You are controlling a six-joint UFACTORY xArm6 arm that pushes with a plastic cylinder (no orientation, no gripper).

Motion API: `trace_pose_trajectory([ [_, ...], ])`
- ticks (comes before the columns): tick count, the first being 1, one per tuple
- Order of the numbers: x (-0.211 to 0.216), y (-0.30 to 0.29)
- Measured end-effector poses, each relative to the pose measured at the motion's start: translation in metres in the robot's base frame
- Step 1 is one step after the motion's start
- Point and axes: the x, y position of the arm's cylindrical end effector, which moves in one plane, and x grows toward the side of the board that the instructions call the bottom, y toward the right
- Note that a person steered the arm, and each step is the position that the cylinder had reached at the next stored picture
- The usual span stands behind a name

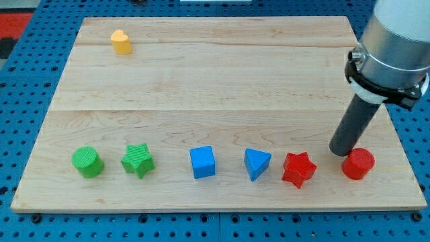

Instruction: Push yellow heart towards down

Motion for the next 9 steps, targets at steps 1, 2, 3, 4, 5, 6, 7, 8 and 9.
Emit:
trace_pose_trajectory([
  [1,-0.077,-0.016],
  [2,-0.168,-0.03],
  [3,-0.248,-0.088],
  [4,-0.266,-0.206],
  [5,-0.27,-0.292],
  [6,-0.3,-0.362],
  [7,-0.271,-0.417],
  [8,-0.237,-0.431],
  [9,-0.279,-0.422],
])
